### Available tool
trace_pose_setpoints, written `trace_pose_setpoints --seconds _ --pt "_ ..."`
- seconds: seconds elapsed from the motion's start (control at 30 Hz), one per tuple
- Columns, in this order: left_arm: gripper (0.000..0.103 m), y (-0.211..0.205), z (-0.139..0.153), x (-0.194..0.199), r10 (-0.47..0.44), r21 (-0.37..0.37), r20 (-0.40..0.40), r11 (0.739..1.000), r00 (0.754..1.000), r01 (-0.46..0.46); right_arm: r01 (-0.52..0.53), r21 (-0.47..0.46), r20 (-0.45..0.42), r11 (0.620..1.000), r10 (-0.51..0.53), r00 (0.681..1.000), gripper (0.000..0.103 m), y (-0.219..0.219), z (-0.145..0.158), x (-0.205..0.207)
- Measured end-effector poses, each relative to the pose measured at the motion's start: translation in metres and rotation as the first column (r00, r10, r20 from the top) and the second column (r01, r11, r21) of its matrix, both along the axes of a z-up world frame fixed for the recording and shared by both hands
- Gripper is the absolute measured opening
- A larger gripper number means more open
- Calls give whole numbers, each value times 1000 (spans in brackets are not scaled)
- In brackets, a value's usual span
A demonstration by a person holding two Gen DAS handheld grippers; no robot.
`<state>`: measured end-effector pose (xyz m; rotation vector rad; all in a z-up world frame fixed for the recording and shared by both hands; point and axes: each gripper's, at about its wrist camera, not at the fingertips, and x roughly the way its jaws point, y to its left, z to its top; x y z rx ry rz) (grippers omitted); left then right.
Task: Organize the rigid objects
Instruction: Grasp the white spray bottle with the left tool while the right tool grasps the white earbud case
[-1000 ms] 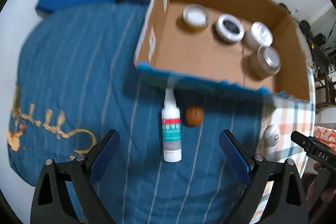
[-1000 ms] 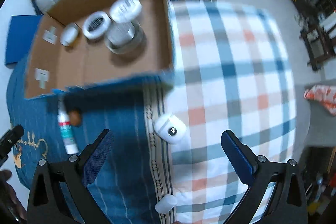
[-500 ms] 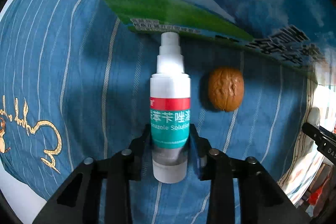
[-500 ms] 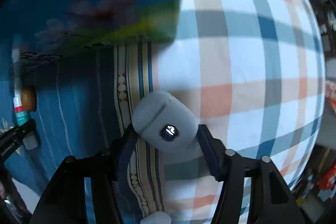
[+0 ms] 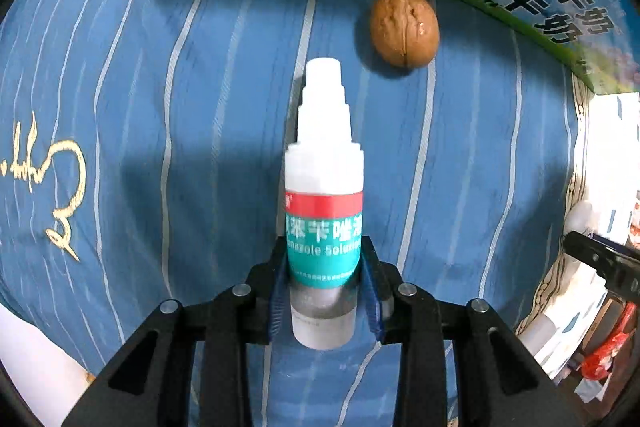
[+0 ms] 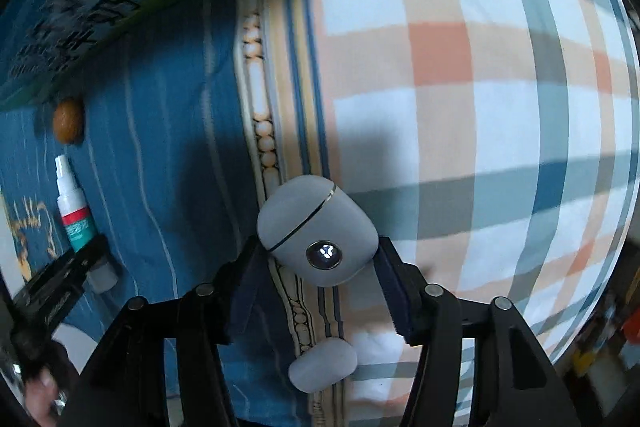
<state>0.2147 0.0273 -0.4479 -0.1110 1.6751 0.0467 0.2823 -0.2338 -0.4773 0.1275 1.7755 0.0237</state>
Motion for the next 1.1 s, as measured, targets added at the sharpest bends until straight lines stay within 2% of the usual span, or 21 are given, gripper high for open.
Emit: trace_pose_setpoints --seconds 0.1,0.13,0.2,0.23,0.27,0.33,0.37,0.43,0.5,0.63,0.73,0.8,0.9,0.93,1.1 --pt "32 -7 -2 3 -26 14 4 1000 1000 26 -186 -121 66 975 195 979 72 21 10 -3" --pt "33 -10 -2 2 -38 22 4 999 999 38 -259 -152 62 954 271 961 74 30 9 -6" --pt "34 -18 -2 6 -47 29 5 998 999 47 -317 -163 29 934 326 945 73 40 -1 -12" --pt "34 -19 -2 5 -42 27 5 999 999 42 -307 -153 16 939 313 950 59 40 -5 -14" --pt "34 -22 -3 7 -38 24 6 999 999 38 -266 -133 0 955 269 963 52 37 -9 -16" --pt "34 -20 -2 7 -10 7 14 1000 1000 10 -142 -103 5 985 143 990 52 24 -8 -15" --pt "34 -15 0 10 1 -1 19 1000 1000 -1 -47 -65 -11 997 47 999 52 11 -8 -15" --pt "33 -6 2 13 3 -5 21 1000 1000 -3 96 5 -35 995 -96 995 52 -8 -10 -16" --pt "34 -4 2 14 -1 -4 21 1000 1000 1 132 21 -42 991 -131 990 53 -13 -11 -16" --pt "34 -5 1 16 -13 15 12 1000 1000 13 104 12 -60 994 -103 993 63 -6 -12 -5" --pt "33 -8 1 24 -4 17 13 1000 1000 4 22 -71 -66 997 -27 997 66 18 -15 -3" --pt "30 -10 -2 25 2 21 23 1000 1000 -3 12 -113 -48 993 -18 999 65 28 -14 -5" --pt "30 -12 1 19 10 19 35 1000 999 -11 27 -108 -34 994 -31 999 55 35 -11 -10" --pt "30 -13 1 18 11 18 38 1000 999 -12 29 -107 -25 994 -32 999 49 41 -8 -11" --pt "30 -18 14 3 9 9 73 1000 997 -10 24 -90 -6 996 -25 1000 48 21 -1 -19"
